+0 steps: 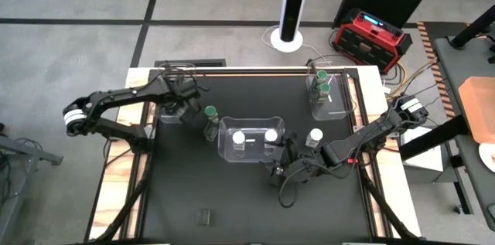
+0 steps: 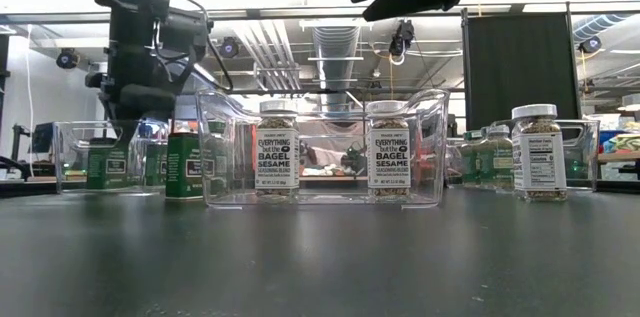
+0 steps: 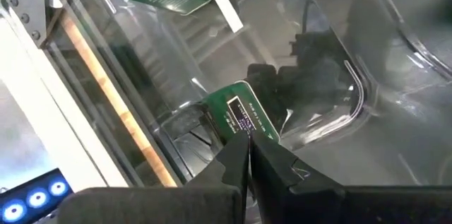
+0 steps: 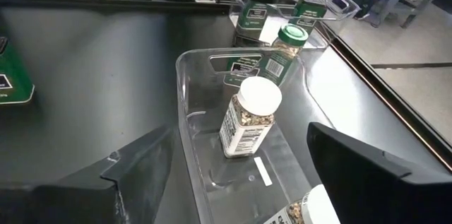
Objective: Sort spices by type
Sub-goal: Put the black seasoning can into the top left transparent bin, then put the green seasoning bottle into the top right transparent bin
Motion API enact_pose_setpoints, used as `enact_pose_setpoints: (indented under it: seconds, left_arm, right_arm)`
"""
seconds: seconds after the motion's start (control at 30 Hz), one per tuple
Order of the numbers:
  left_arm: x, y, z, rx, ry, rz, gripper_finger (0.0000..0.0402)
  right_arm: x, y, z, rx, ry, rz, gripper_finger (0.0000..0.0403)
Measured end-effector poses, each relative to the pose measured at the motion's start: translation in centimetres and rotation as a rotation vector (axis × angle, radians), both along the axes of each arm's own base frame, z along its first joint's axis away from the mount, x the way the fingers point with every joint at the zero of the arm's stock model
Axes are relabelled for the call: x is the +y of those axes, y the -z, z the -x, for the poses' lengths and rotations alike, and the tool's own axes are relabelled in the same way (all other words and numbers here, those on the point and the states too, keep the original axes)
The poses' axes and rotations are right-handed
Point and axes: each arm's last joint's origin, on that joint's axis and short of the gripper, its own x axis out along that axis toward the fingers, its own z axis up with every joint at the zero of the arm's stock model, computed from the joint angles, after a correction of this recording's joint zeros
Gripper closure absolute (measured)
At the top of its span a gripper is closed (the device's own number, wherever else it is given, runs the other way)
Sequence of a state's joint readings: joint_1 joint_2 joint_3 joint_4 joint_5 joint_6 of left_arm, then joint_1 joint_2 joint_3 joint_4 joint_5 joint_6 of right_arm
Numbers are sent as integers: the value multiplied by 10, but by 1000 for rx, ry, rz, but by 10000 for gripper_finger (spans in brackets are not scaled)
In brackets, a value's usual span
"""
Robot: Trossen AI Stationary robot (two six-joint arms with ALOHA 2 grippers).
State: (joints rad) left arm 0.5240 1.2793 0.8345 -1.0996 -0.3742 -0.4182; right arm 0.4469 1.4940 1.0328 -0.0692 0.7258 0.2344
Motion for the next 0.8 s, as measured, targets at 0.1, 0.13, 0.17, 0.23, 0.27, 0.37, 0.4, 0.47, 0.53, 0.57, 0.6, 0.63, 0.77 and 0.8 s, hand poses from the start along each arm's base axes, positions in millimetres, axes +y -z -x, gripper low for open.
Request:
enact_pose_setpoints:
  seconds: [0.1, 0.13, 0.17, 0.23, 0.27, 0.37, 0.4, 0.47, 0.53, 0.57, 0.6, 0.63, 0.77, 0.8]
  left_arm:
    - [0, 0, 0, 1, 2, 0, 401]
    - [0, 0, 0, 2, 2, -1, 402]
    - [0, 0, 0, 2, 2, -4, 402]
    - [1, -4, -1, -5, 2, -8, 402]
    - [1, -8, -2, -18, 3, -16, 402]
    - [1, -26, -6, -76, 37, -54, 402]
    - [1, -34, -7, -103, 47, -70, 402]
    - [-1, -53, -7, -167, 61, -109, 402]
    - [-5, -69, -7, -242, 70, -152, 402]
    - [-9, -75, -6, -280, 80, -170, 401]
    - [-14, -80, -6, -319, 94, -185, 401]
    - [-20, -84, -6, -362, 116, -200, 401]
    - [-46, -92, -5, -496, 171, -260, 402]
    - [-53, -93, -6, -515, 180, -268, 401]
  right_arm:
    - [0, 0, 0, 0, 0, 0, 86]
    - [0, 0, 0, 0, 0, 0, 87]
    - [0, 0, 0, 0, 0, 0, 88]
    - [0, 0, 0, 0, 0, 0, 92]
    - [0, 0, 0, 0, 0, 0, 94]
    - [0, 0, 0, 0, 0, 0, 98]
    - [0, 0, 0, 0, 1, 0, 99]
    - [0, 0, 0, -2, 3, -5, 99]
    - [0, 0, 0, -5, 8, -12, 97]
    - [-1, 0, 0, -5, 9, -13, 96]
    - [-1, 0, 0, -5, 9, -14, 95]
    - [-1, 1, 0, -4, 10, -13, 94]
    - [-1, 1, 0, -4, 17, -7, 97]
    - [-1, 1, 0, -4, 18, -8, 99]
